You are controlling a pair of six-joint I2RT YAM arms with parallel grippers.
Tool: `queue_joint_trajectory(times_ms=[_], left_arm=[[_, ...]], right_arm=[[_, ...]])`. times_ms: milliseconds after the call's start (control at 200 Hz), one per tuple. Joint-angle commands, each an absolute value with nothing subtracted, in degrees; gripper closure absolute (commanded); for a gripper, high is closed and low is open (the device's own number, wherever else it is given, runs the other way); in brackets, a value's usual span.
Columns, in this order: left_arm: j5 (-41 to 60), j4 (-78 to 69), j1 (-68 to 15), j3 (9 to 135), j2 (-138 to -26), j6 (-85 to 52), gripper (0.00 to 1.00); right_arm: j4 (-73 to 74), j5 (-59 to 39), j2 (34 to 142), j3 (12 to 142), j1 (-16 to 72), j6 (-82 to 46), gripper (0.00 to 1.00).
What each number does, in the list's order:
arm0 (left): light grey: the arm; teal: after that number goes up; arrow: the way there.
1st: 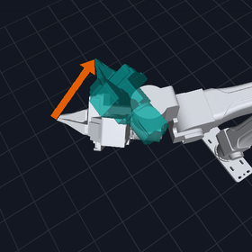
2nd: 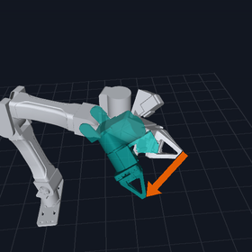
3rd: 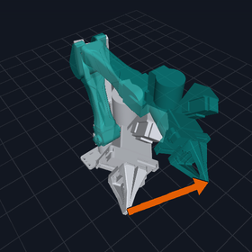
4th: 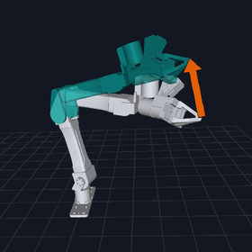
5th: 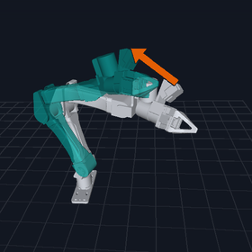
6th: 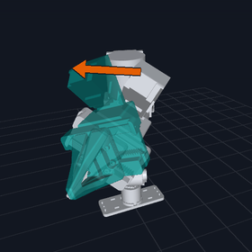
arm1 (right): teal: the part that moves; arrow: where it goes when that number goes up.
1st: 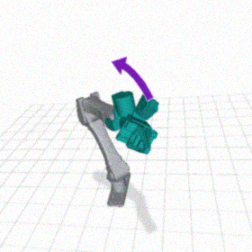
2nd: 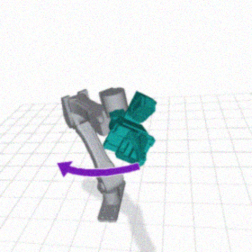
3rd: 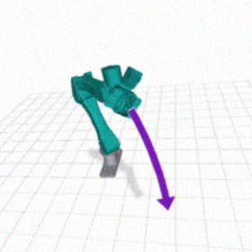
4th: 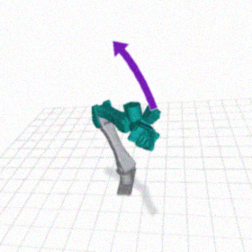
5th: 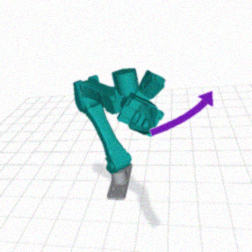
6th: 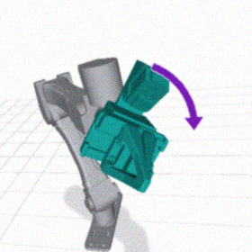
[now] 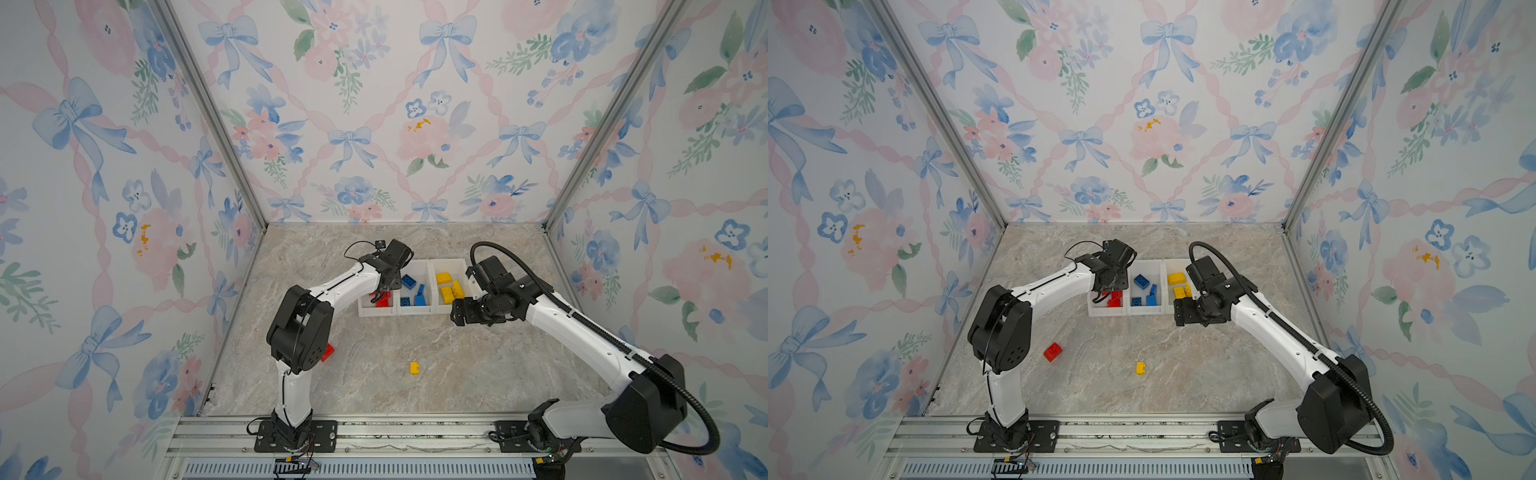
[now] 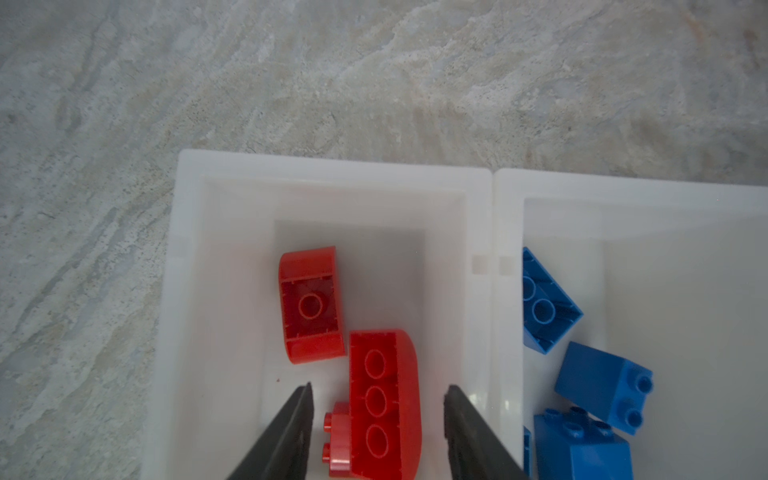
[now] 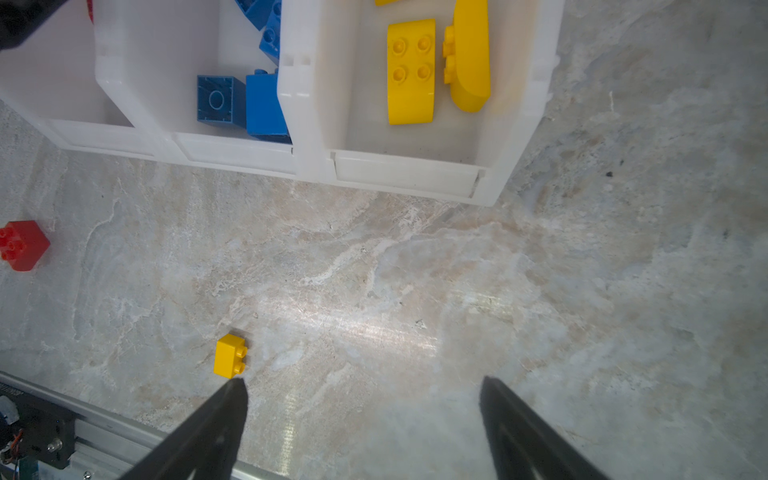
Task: Sort the legos into containers by color
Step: 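Open the left gripper to drop the red brick into the red bin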
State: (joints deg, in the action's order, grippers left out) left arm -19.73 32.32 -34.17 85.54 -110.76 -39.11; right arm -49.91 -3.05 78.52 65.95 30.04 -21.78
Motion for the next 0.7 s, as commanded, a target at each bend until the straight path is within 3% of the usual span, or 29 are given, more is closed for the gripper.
queue_joint_trajectory(times_ms=[0,695], left_arm=[[-20.25,31.64,-34.43,85.60,-110.87,-39.16,0.44],[-18.95,28.56,-36.02,75.04,-97.95,-41.50,0.33]], right_arm=[[-50.36,-3.52,77.08,65.12,29.81,-22.68,0.09],[-48.63,0.06,77.50,62.79,39.88,-28.59,0.09]])
